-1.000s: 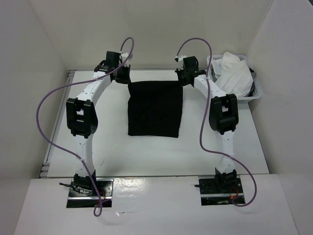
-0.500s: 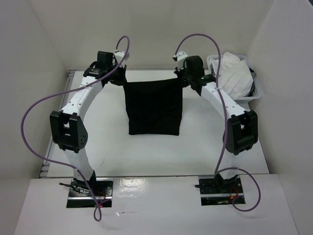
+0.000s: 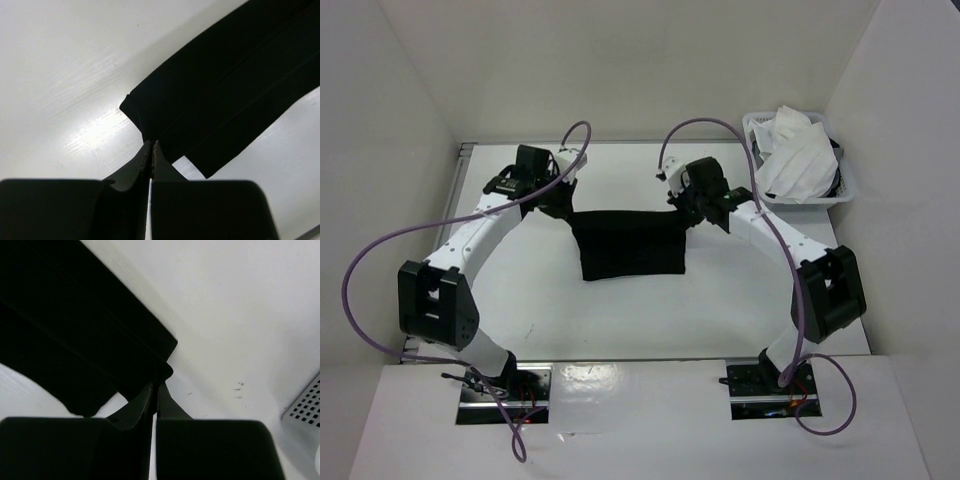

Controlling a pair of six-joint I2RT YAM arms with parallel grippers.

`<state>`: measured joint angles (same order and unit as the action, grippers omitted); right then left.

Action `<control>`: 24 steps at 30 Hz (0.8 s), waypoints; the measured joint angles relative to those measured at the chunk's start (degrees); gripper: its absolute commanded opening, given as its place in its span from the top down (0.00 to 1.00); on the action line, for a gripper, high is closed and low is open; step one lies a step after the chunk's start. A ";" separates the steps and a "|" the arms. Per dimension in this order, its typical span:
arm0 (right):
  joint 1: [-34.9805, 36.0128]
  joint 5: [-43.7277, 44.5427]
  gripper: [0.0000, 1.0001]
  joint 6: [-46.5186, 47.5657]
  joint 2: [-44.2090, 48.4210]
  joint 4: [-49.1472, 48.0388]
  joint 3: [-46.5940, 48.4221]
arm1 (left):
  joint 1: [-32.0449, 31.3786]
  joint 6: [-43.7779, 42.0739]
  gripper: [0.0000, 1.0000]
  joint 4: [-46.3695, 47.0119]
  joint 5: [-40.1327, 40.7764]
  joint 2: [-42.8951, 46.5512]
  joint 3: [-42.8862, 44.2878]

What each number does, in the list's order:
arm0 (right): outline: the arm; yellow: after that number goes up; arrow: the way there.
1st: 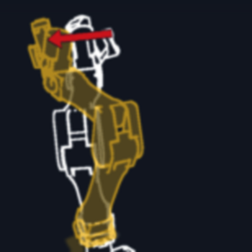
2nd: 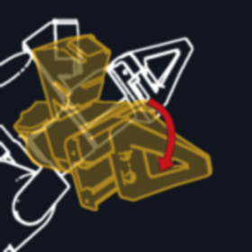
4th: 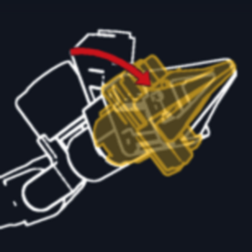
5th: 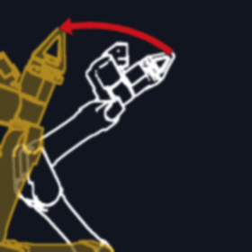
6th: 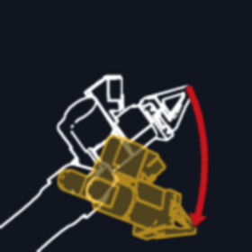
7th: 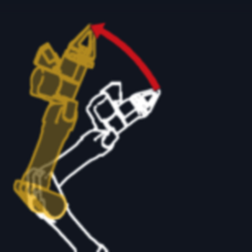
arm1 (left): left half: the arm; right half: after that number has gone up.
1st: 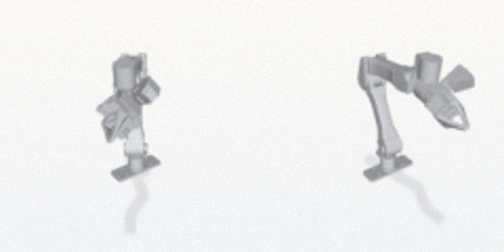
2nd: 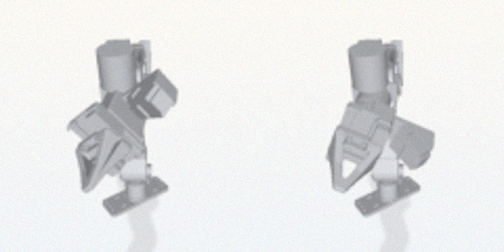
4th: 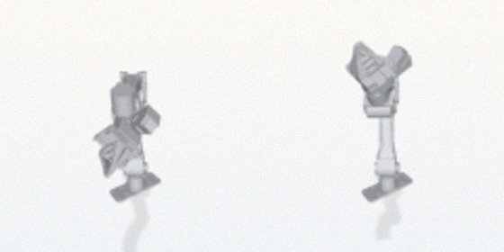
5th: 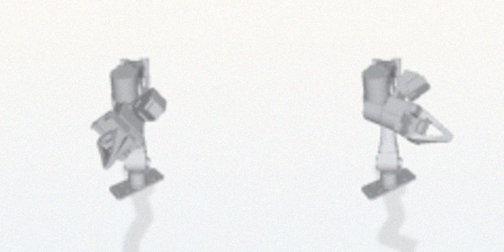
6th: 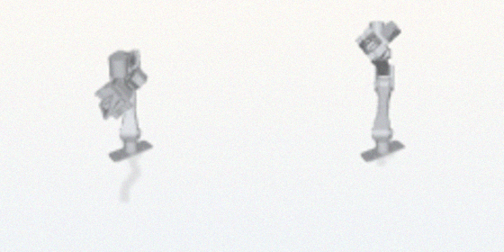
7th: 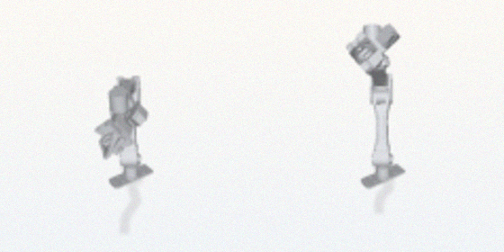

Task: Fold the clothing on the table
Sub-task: Fold the skirt

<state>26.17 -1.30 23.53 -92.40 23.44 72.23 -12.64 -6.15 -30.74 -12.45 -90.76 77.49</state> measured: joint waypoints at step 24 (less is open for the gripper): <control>1.60 0.72 0.97 5.05 3.28 0.79 -8.13 | -0.02 -7.23 0.81 1.60 -0.70 5.92 -14.62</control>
<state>27.77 -0.58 28.58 -89.12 24.23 64.10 -12.67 -13.39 -29.15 -13.15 -84.84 62.87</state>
